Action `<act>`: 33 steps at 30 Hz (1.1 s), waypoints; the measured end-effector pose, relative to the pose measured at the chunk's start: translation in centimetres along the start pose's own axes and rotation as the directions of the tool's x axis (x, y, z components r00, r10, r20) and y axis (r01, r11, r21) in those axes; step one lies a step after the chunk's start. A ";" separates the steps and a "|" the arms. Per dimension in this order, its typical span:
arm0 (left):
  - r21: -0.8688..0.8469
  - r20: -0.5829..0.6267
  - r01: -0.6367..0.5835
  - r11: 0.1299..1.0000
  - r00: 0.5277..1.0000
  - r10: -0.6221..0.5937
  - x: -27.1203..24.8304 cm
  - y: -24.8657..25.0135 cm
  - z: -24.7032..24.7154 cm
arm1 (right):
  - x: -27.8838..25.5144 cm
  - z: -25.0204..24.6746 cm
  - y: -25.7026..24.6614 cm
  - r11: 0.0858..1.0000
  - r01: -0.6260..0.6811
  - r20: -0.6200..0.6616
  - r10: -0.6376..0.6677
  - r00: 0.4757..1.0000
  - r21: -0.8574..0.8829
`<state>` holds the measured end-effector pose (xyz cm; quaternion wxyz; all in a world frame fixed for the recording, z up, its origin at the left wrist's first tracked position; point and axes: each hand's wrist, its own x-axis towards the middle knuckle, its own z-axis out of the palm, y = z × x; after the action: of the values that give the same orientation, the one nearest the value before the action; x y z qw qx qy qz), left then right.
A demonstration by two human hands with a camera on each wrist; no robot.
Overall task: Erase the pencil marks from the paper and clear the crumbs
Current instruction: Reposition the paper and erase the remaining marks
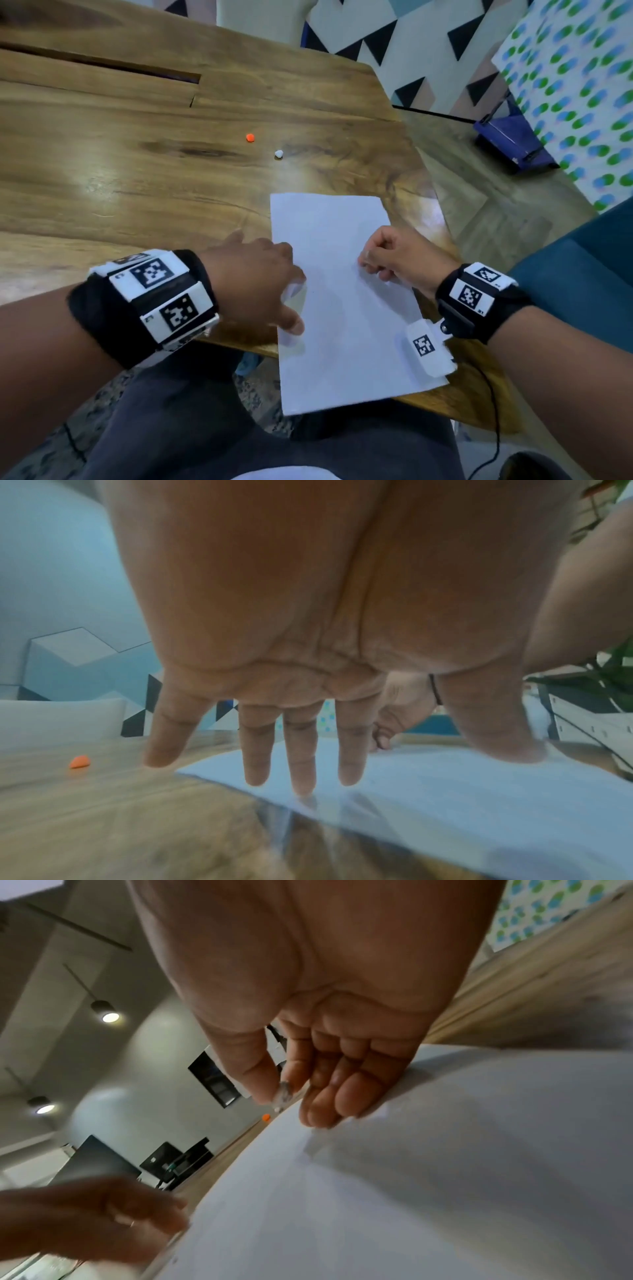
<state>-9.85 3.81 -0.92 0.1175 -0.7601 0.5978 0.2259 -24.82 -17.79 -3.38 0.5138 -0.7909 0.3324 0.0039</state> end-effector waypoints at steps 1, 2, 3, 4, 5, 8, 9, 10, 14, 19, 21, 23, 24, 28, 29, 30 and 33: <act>-0.010 -0.021 0.005 1.000 1.000 -0.005 0.1 0.0 -0.5 | -0.3 0.2 0.1 0.999 0.004 0.036 -0.003 0.999 -0.034; -0.016 -0.050 0.018 1.000 0.999 -0.019 0.4 -0.1 -0.9 | -0.6 0.3 0.1 0.997 0.014 0.064 -0.009 0.998 -0.070; -0.024 -0.089 0.043 0.999 0.995 -0.045 0.9 -0.4 -1.2 | -0.8 0.4 0.1 0.994 0.025 0.083 -0.017 0.996 -0.104; -0.035 -0.128 0.076 0.997 0.989 -0.080 1.4 -0.8 -1.4 | -0.8 0.4 0.1 0.991 0.034 0.097 -0.021 0.995 -0.132; -0.048 -0.153 0.112 0.993 0.981 -0.118 2.0 -1.3 -1.5 | -0.8 0.3 0.0 0.988 0.041 0.107 -0.025 0.994 -0.152; -0.062 -0.133 0.173 0.983 0.975 -0.180 3.8 -2.6 -1.1 | 0.2 -0.2 -1.0 0.975 0.086 0.085 -0.070 0.994 -0.204; -0.048 -0.124 0.166 0.985 0.977 -0.171 4.3 -2.8 -1.0 | 0.8 -0.3 -1.5 0.969 0.098 0.054 -0.088 0.995 -0.226; -0.027 -0.122 0.153 0.988 0.980 -0.155 4.8 -2.9 -0.8 | 1.5 -0.3 -2.0 0.962 0.109 0.024 -0.106 0.994 -0.251; 0.050 -0.072 0.108 0.993 0.992 -0.105 6.4 -3.3 -0.2 | 4.4 0.7 -4.2 0.912 0.154 0.018 -0.159 0.987 -0.380; 0.048 -0.046 0.111 0.993 0.993 -0.109 7.0 -3.5 0.2 | 7.1 3.1 -5.3 0.713 0.194 0.077 -0.194 0.978 -0.674; 0.037 -0.042 0.114 0.993 0.993 -0.112 7.0 -3.5 0.3 | 7.0 3.8 -5.2 0.670 0.204 0.080 -0.211 0.974 -0.714; 0.026 -0.034 0.113 0.993 0.993 -0.112 7.0 -3.6 0.3 | 5.8 4.4 -4.9 0.617 0.262 0.153 -0.224 0.962 -0.742; 0.022 -0.032 0.110 0.994 0.993 -0.110 7.1 -3.6 0.3 | 4.9 4.6 -4.8 0.589 0.307 0.216 -0.222 0.951 -0.747; 0.022 -0.027 0.105 0.994 0.994 -0.104 7.4 -3.7 0.5 | 2.8 4.9 -4.4 0.545 0.427 0.401 -0.174 0.900 -0.721; 0.022 -0.026 0.106 0.994 0.994 -0.105 7.4 -3.7 0.5 | 3.2 4.7 -4.4 0.547 0.413 0.375 -0.186 0.908 -0.728; 0.019 -0.026 0.106 0.994 0.994 -0.106 7.4 -3.7 0.5 | 3.9 4.3 -4.5 0.553 0.384 0.324 -0.208 0.923 -0.739; 0.019 -0.033 0.106 0.994 0.994 -0.105 7.3 -3.7 0.6 | 5.9 3.1 -4.9 0.588 0.274 0.163 -0.234 0.958 -0.761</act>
<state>-5.12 -1.25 -5.30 0.1275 -0.7930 0.5609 0.2010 -16.57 -17.15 -2.89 0.1251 -0.9732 0.1700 0.0916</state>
